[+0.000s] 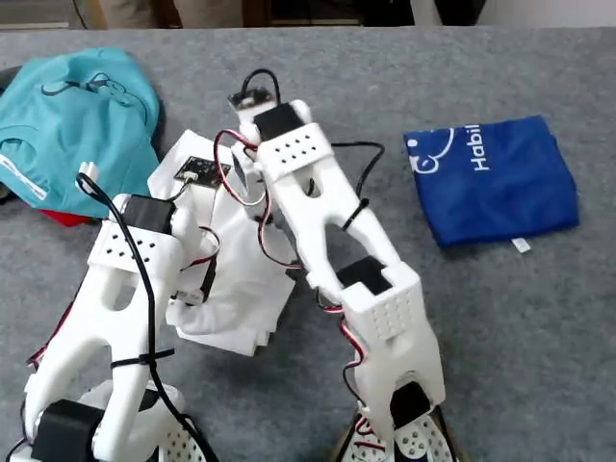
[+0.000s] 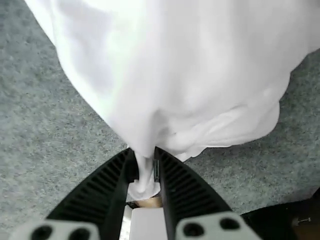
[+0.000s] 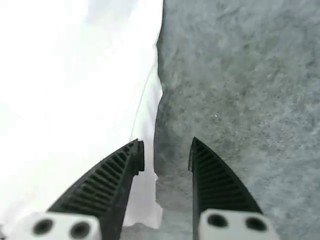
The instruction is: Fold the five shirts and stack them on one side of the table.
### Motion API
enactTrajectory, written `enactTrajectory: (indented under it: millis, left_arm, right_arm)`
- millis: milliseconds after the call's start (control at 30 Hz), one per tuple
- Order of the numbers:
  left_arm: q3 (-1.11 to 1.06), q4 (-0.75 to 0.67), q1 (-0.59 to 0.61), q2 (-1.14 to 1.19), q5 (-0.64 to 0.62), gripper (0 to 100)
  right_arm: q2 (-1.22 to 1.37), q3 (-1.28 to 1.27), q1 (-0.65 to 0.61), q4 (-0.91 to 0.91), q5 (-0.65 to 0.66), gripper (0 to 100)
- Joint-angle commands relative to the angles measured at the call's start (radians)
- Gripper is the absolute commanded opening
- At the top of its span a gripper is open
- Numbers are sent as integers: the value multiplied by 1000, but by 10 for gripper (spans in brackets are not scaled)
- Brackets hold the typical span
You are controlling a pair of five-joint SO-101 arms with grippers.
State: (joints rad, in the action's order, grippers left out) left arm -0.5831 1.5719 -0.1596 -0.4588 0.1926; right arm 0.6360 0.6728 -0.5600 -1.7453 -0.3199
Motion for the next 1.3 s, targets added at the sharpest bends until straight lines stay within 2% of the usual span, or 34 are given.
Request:
enactTrajectory:
  millis: [0, 233, 467, 633, 700, 867, 1100, 1267]
  left_arm:
    - [5, -12, 6, -25, -61, 20]
    - [6, -12, 5, -25, -94, 20]
    - [5, -12, 32, -25, -94, 20]
    - [5, -6, 37, -25, -94, 20]
    - [5, -5, 37, -27, -94, 20]
    - [17, 17, 37, -65, -94, 20]
    - [12, 64, 37, -308, -86, 20]
    - [-40, 64, 37, -453, -69, 20]
  right_arm:
    - [5, 114, -16, -21, -75, 164]
    - [160, 148, -51, -3, -97, 160]
    - [185, 189, -68, -5, -97, 158]
    - [186, 189, -82, -2, -94, 65]
    - [186, 189, -82, -6, -92, 84]
    - [174, 174, -79, -41, -92, 246]
    - [7, 58, -136, -37, -92, 227]
    - [42, -5, -153, -34, -101, 225]
